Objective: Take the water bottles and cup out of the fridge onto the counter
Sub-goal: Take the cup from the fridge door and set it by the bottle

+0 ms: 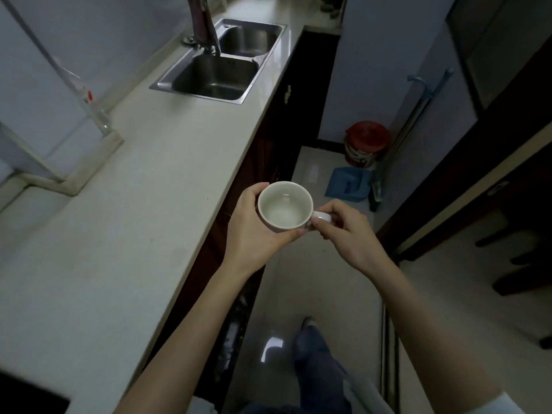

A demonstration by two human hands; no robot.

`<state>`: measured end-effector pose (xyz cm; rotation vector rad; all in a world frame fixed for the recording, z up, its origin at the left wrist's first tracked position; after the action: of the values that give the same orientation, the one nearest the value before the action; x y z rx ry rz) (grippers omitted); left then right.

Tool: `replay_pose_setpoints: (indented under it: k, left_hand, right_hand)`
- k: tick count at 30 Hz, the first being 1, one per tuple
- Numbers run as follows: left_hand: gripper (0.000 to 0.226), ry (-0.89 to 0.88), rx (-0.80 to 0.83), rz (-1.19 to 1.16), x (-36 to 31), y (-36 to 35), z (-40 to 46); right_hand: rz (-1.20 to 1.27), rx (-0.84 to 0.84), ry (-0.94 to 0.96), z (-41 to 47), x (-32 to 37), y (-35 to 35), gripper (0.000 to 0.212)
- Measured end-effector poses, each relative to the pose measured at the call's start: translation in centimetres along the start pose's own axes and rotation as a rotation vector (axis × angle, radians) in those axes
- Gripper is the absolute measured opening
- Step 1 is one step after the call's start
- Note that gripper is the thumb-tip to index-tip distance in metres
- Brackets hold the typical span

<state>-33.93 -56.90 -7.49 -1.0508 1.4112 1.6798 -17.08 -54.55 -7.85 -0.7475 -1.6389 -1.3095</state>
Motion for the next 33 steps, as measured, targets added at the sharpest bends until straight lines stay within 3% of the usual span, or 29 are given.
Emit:
replay_pose_setpoints:
  k: [14,28,33]
  left_hand:
    - [0.086,0.089,-0.202,0.024,-2.1,-6.6,16.1]
    - [0.085,0.132,-0.318,0.058,0.8,-6.3,32.5]
    - [0.086,0.175,-0.394,0.055,1.7,-4.9,38.5]
  right_hand:
    - [-0.027,0.172,0.089,18.3,-2.5,8.8,0.015]
    - [0.02,0.307,0.155,37.6,-3.3,8.7,0.016]
    - [0.008,0.375,0.191,44.9,-1.9,8.0,0.007]
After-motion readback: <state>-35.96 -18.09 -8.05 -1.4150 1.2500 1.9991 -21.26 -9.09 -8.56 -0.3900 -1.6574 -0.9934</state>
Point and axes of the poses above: each hand's wrist, its own z-axis towards the middle knuckle, its own y-axis out of the back of the hand, x = y × z, the point moved 1 cm from there along z, towards the middle knuckle, and after that the axes turned 2 degrees about x, right-handed, at the moved point
